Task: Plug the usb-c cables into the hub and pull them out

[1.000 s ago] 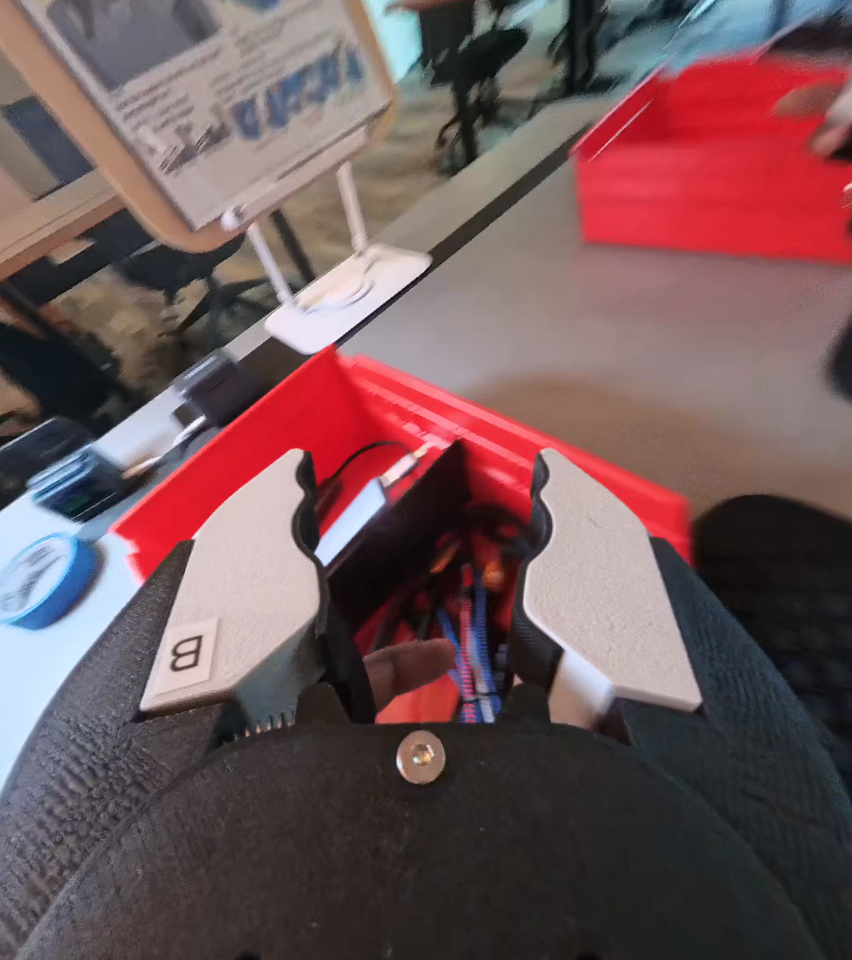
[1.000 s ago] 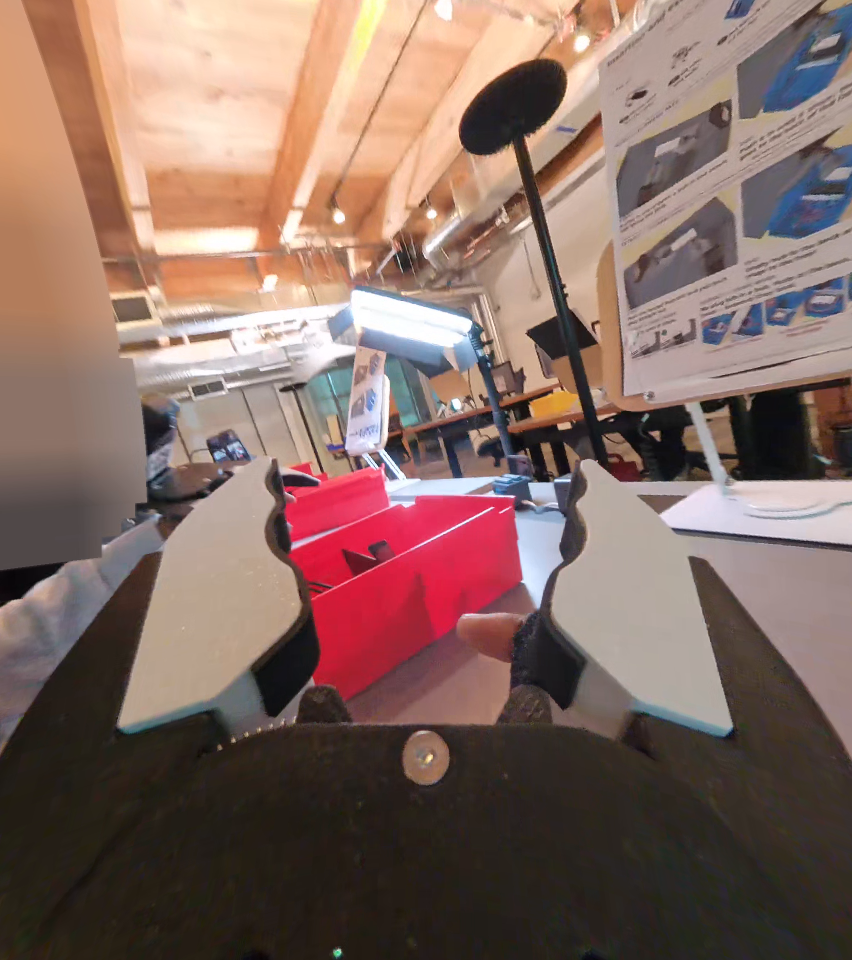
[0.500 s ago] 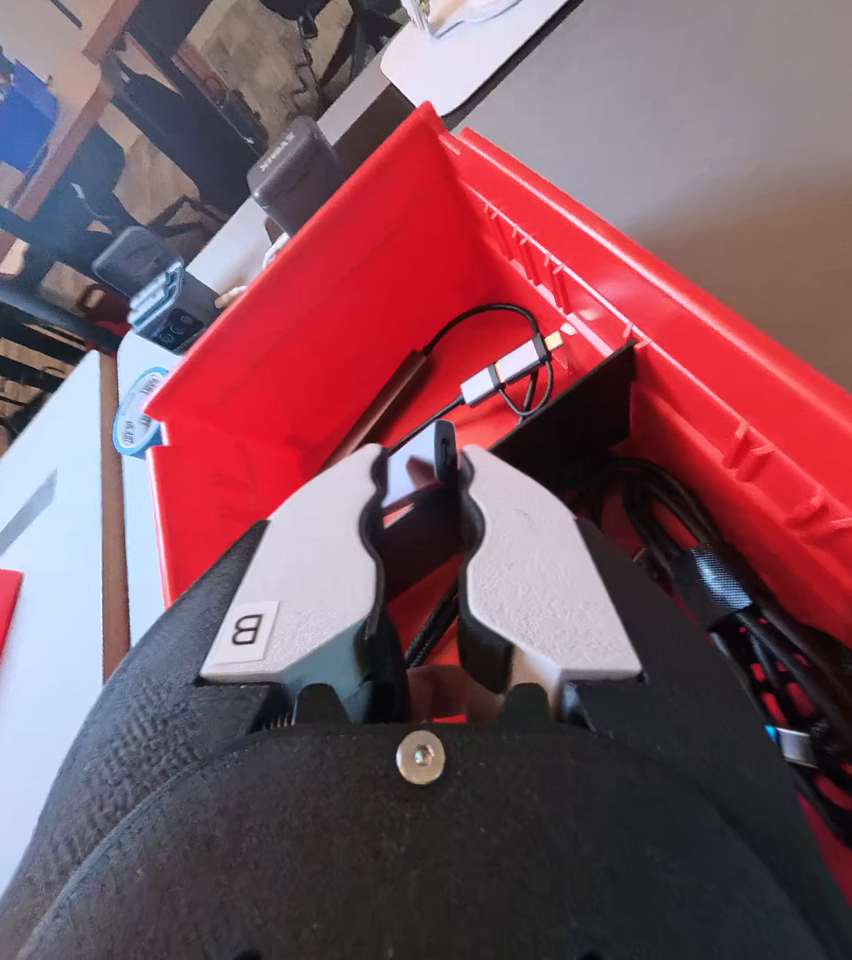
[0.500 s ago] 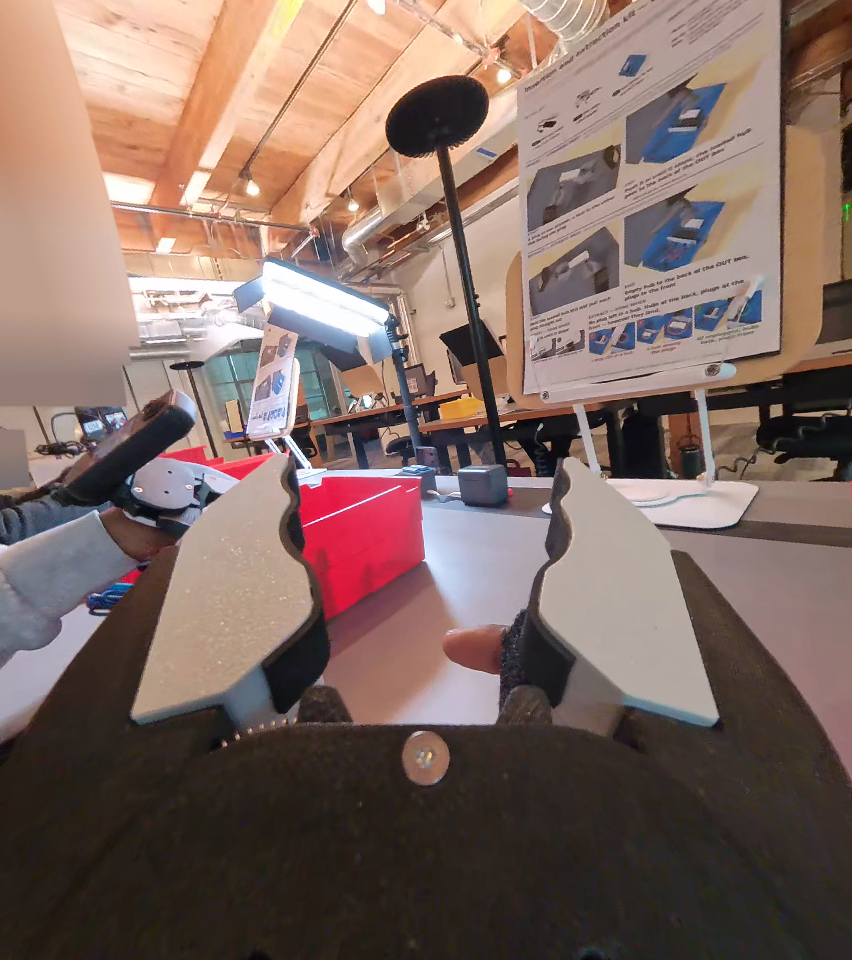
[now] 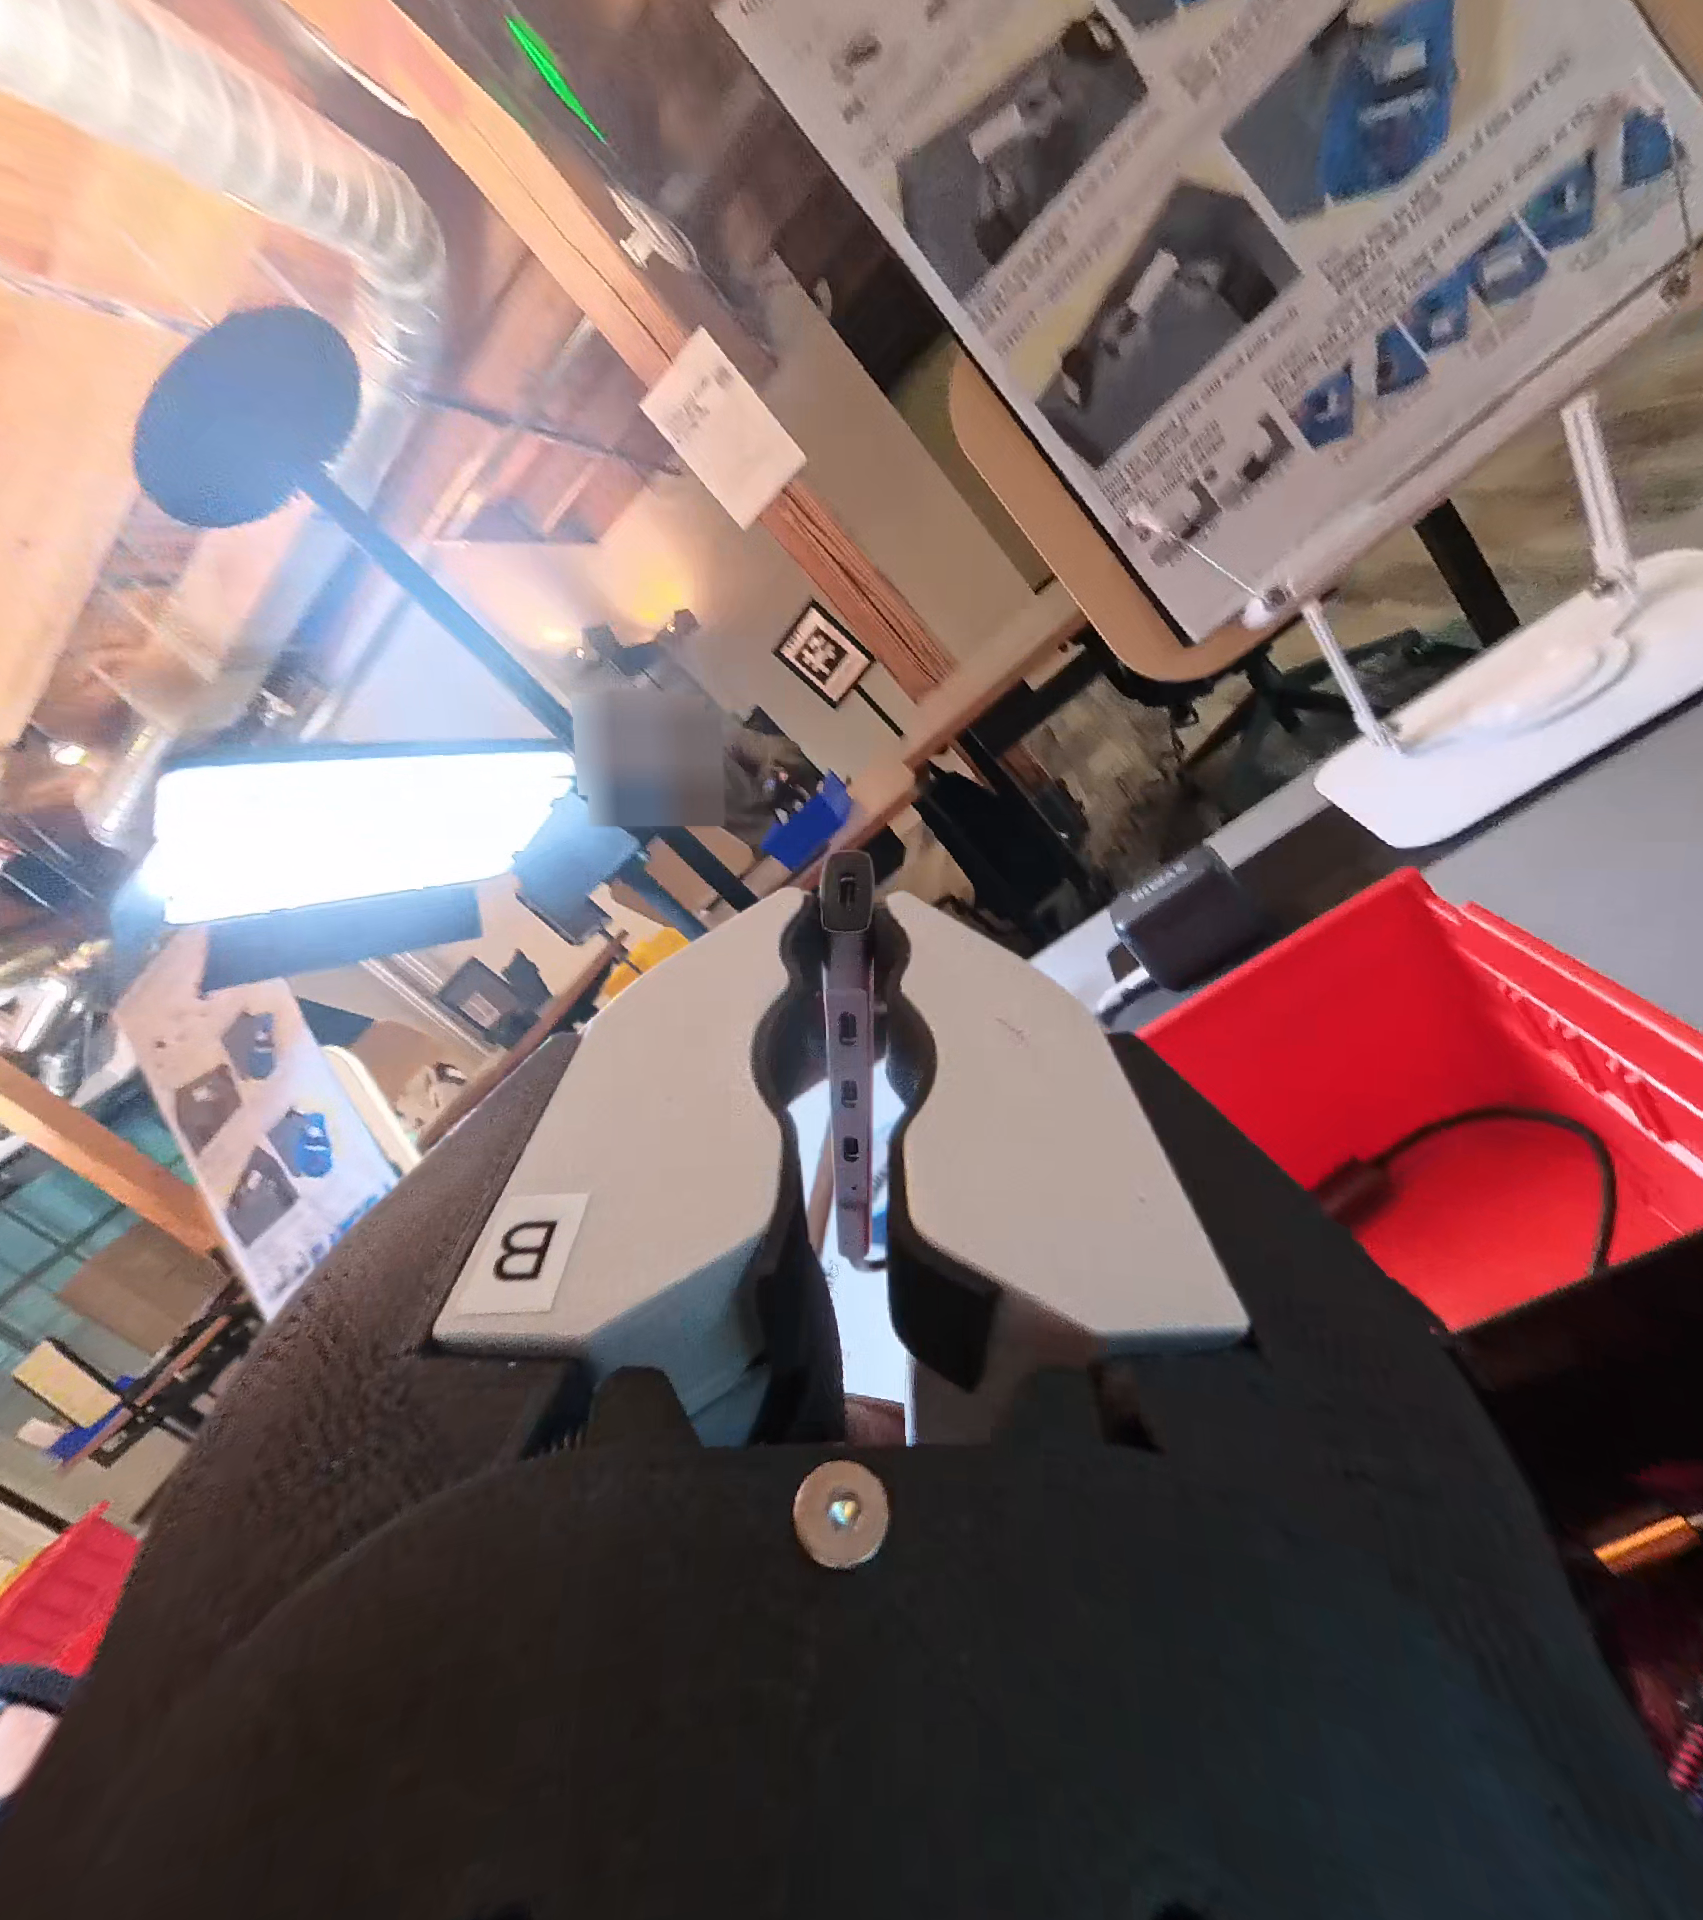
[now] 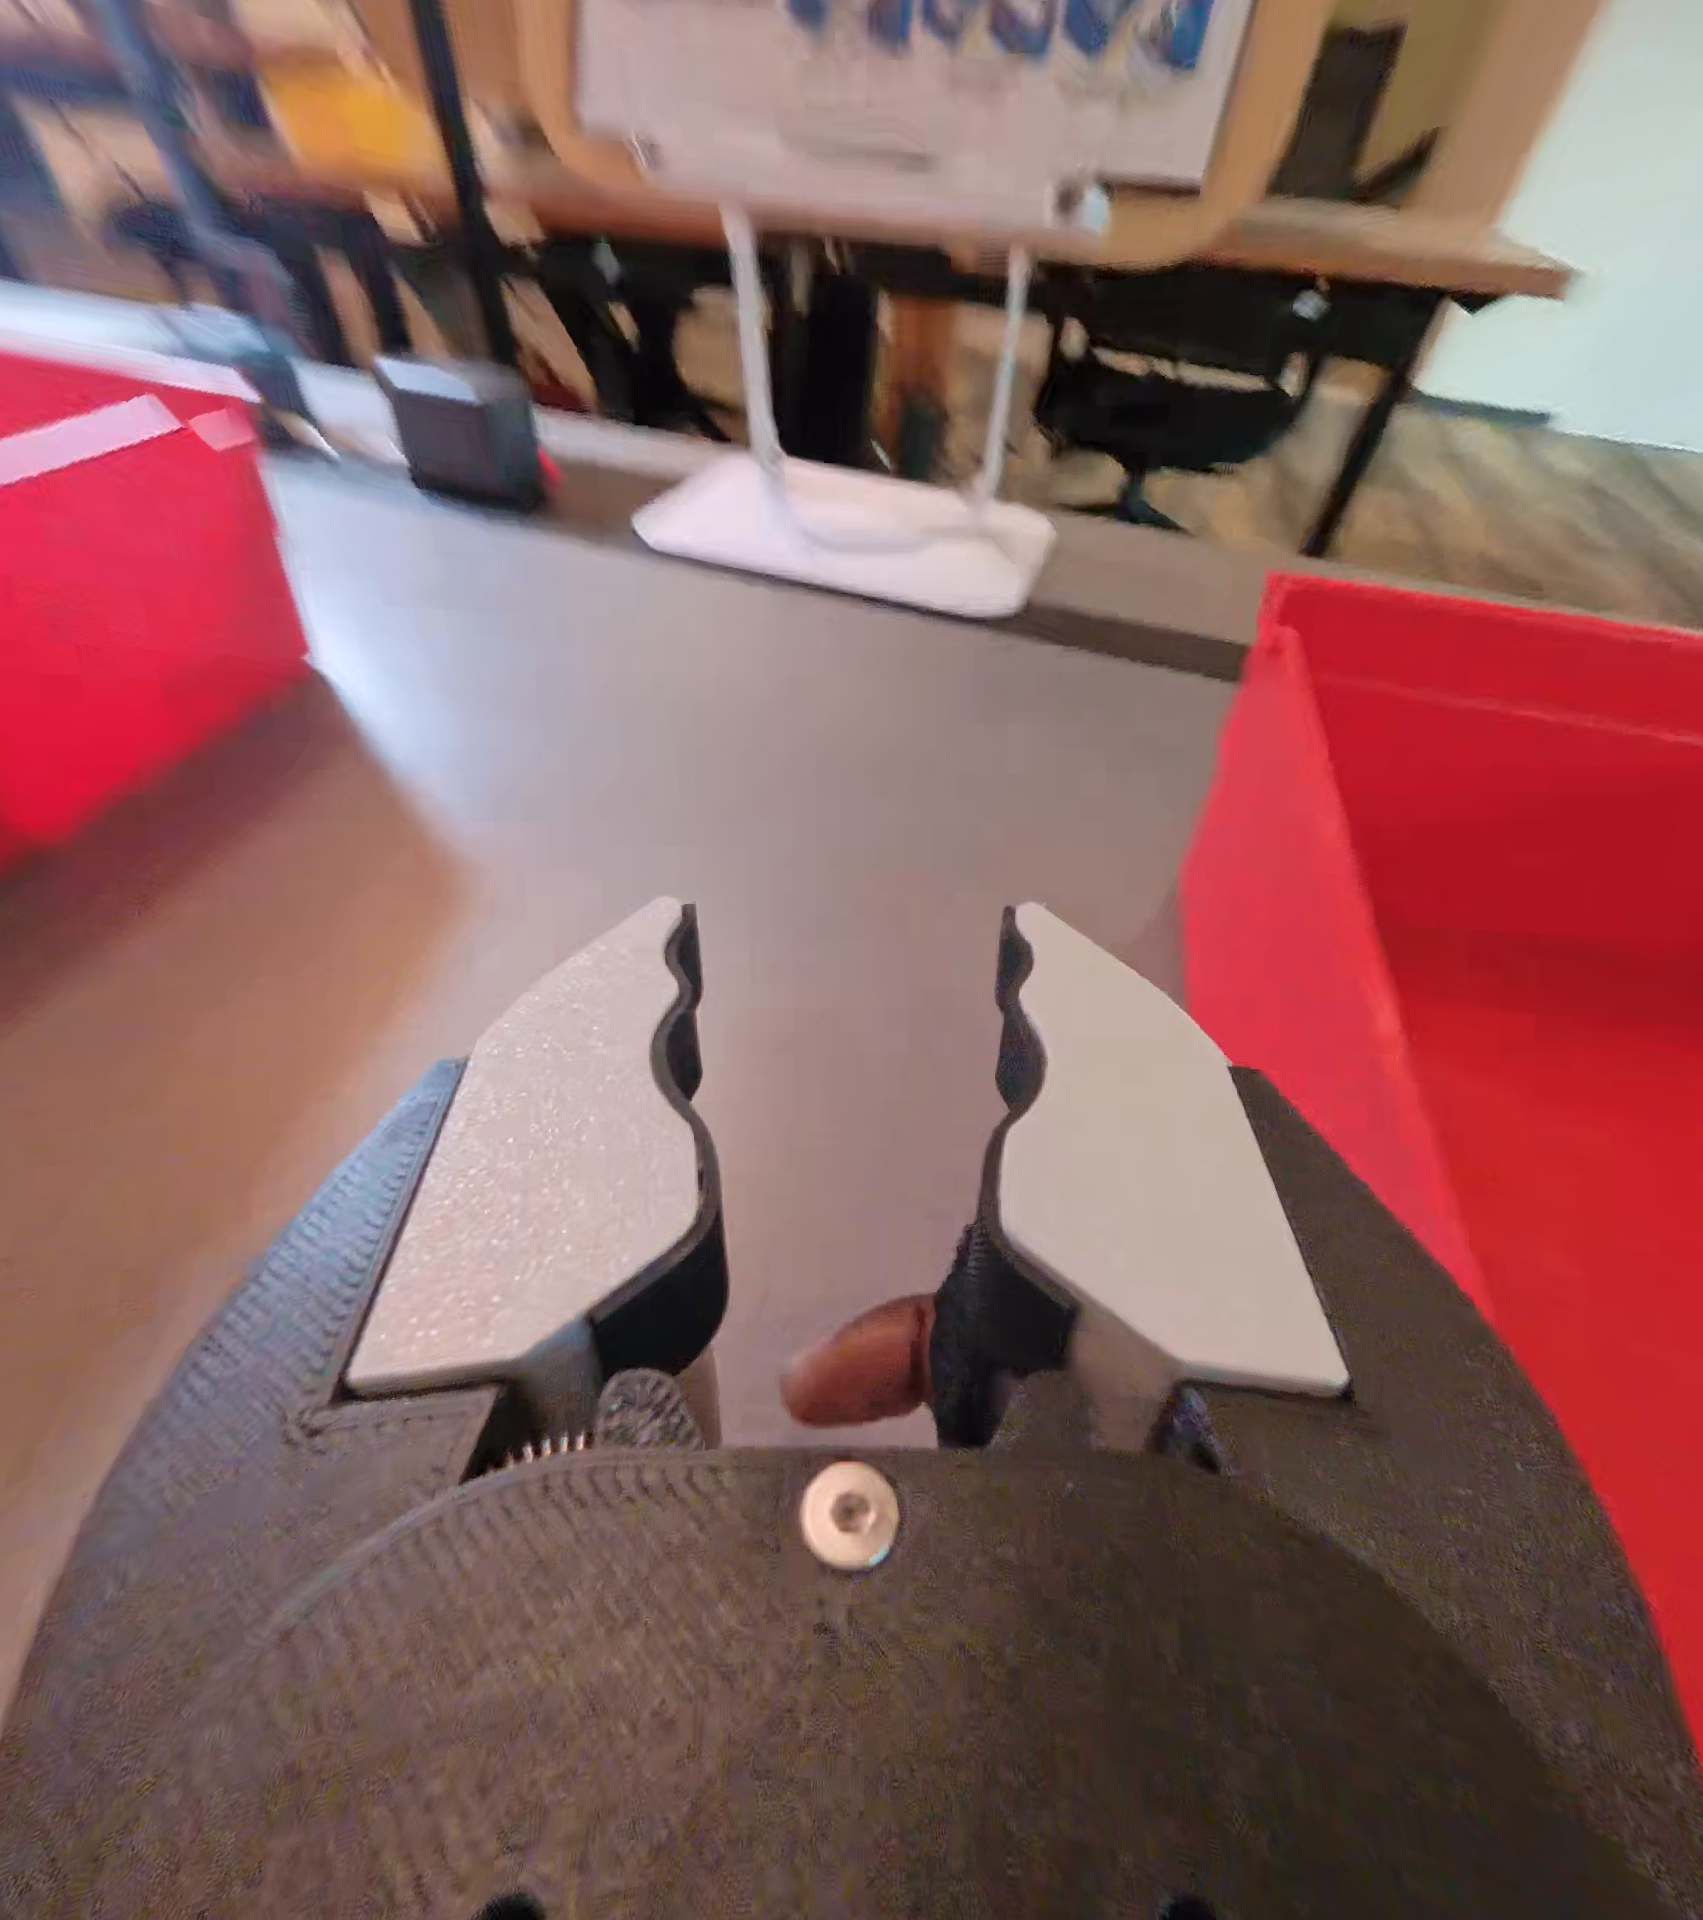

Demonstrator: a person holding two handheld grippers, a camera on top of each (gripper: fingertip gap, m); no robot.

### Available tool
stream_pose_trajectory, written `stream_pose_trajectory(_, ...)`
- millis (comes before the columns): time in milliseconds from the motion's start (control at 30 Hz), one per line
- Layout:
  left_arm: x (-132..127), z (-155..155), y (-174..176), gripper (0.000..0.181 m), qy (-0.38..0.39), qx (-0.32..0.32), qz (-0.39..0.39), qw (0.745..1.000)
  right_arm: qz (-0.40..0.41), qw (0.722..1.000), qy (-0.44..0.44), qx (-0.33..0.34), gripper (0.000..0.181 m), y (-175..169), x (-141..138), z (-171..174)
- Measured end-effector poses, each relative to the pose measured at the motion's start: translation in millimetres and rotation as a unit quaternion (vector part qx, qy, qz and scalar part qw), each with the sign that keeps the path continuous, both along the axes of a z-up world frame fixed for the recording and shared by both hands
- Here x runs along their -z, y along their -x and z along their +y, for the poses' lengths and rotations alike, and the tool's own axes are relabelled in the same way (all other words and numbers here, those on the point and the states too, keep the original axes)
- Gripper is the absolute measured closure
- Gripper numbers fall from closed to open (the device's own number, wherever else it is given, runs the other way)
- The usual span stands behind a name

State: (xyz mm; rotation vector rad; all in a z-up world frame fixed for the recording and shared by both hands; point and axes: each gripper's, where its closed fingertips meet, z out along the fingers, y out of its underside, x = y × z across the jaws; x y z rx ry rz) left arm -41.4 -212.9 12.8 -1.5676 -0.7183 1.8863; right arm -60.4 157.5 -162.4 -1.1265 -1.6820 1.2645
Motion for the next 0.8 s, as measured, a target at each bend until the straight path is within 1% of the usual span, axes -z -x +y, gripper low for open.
stream_pose_trajectory(67, -13.3, 1.6, -7.2, 0.172, 0.004, 0.001, 0.017, 1.000, -0.012, 0.996, -0.083, 0.020, 0.122, -2.6, -3.1, 6.2)
stream_pose_trajectory(133, -22.2, 4.5, -13.4, 0.172, 0.003, 0.009, 0.028, 1.000, -0.017, 0.986, -0.160, 0.036, 0.112, -8.2, -15.8, 12.1)
stream_pose_trajectory(167, -25.0, 5.5, -15.6, 0.172, 0.001, 0.014, 0.030, 0.999, -0.029, 0.981, -0.186, 0.042, 0.107, -9.6, -22.8, 17.5)
stream_pose_trajectory(200, -27.6, 5.9, -17.2, 0.172, -0.002, 0.019, 0.031, 0.999, -0.048, 0.977, -0.204, 0.047, 0.107, -9.2, -28.6, 25.2)
stream_pose_trajectory(267, -33.6, 5.3, -20.8, 0.172, -0.005, 0.024, 0.038, 0.999, -0.108, 0.958, -0.252, 0.081, 0.114, -3.4, -32.2, 57.3)
stream_pose_trajectory(300, -36.4, 5.2, -22.7, 0.172, -0.006, 0.024, 0.041, 0.999, -0.157, 0.943, -0.280, 0.092, 0.114, -1.5, -25.1, 74.9)
stream_pose_trajectory(333, -39.5, 5.9, -25.0, 0.172, -0.007, 0.027, 0.046, 0.999, -0.213, 0.928, -0.295, 0.084, 0.115, -1.6, -12.6, 86.3)
stream_pose_trajectory(367, -42.4, 7.4, -27.7, 0.172, -0.007, 0.030, 0.052, 0.998, -0.257, 0.915, -0.303, 0.070, 0.123, -1.4, -0.4, 93.2)
stream_pose_trajectory(400, -44.7, 9.3, -30.0, 0.172, -0.006, 0.033, 0.056, 0.998, -0.280, 0.905, -0.313, 0.062, 0.143, 0.6, 8.7, 99.7)
stream_pose_trajectory(433, -46.3, 10.9, -32.1, 0.172, -0.003, 0.033, 0.059, 0.998, -0.292, 0.902, -0.313, 0.049, 0.158, 3.2, 14.5, 101.3)
stream_pose_trajectory(467, -47.3, 11.9, -33.7, 0.172, 0.000, 0.031, 0.062, 0.998, -0.294, 0.907, -0.299, 0.046, 0.172, 6.7, 16.1, 101.6)
stream_pose_trajectory(533, -48.4, 14.4, -37.2, 0.172, 0.001, 0.031, 0.068, 0.997, -0.291, 0.913, -0.276, 0.080, 0.173, 15.4, 15.8, 114.1)
stream_pose_trajectory(633, -47.9, 20.3, -43.0, 0.172, -0.004, 0.041, 0.075, 0.996, -0.294, 0.919, -0.242, 0.105, 0.175, 26.1, 16.8, 134.0)
stream_pose_trajectory(800, -52.8, 22.5, -51.4, 0.172, -0.017, 0.055, 0.084, 0.995, -0.306, 0.904, -0.271, 0.124, 0.173, 33.1, 18.2, 178.9)
